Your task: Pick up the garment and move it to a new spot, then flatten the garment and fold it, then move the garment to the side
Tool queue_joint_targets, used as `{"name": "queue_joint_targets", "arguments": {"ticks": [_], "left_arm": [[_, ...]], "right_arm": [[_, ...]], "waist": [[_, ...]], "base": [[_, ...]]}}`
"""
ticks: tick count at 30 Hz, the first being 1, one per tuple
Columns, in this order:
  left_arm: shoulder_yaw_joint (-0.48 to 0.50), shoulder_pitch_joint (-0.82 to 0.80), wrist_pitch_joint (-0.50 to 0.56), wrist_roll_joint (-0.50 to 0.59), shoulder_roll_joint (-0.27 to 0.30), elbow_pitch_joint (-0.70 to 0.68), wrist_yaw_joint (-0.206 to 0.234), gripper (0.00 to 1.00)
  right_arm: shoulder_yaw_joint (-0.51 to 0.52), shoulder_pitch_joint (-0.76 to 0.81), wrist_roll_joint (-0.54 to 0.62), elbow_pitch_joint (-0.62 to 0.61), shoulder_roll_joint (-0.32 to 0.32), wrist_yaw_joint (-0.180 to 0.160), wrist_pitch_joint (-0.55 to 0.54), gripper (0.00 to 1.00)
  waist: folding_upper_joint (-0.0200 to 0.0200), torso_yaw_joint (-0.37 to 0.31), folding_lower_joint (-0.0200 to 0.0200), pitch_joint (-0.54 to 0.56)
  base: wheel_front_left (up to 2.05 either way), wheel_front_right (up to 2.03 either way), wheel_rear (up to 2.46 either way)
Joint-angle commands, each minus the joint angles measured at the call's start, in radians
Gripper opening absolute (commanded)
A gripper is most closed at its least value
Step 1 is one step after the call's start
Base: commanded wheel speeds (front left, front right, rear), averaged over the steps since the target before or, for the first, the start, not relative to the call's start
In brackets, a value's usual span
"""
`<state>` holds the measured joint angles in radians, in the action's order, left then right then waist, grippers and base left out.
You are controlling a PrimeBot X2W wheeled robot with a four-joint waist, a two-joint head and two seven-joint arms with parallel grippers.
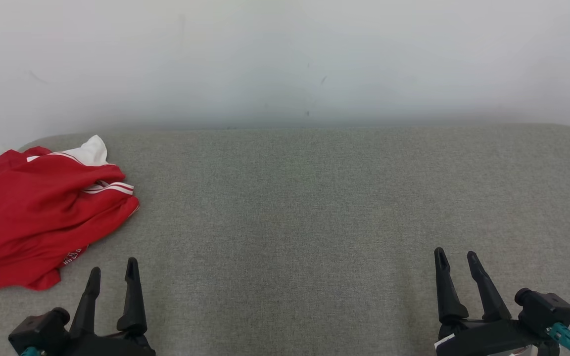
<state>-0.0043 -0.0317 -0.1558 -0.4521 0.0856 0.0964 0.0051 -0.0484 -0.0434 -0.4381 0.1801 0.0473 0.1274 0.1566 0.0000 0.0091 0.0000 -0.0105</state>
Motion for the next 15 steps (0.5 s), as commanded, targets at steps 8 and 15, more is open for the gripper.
{"name": "queue_joint_targets", "arguments": {"ticks": [8, 15], "left_arm": [[-0.006, 0.001, -0.027, 0.097, 0.020, -0.020, 0.015, 1.00], [-0.010, 0.000, -0.043, 0.157, 0.028, -0.023, 0.022, 1.00]], "right_arm": [[0.004, -0.005, 0.103, -0.015, 0.004, 0.004, 0.025, 1.00], [0.006, -0.004, 0.171, -0.021, 0.004, 0.004, 0.042, 1.00]], "waist": [[0.0000, 0.005, 0.0000, -0.004], [0.0000, 0.006, 0.0000, -0.007]], "base": [[0.00, 0.00, 0.00], [0.00, 0.00, 0.00]]}}
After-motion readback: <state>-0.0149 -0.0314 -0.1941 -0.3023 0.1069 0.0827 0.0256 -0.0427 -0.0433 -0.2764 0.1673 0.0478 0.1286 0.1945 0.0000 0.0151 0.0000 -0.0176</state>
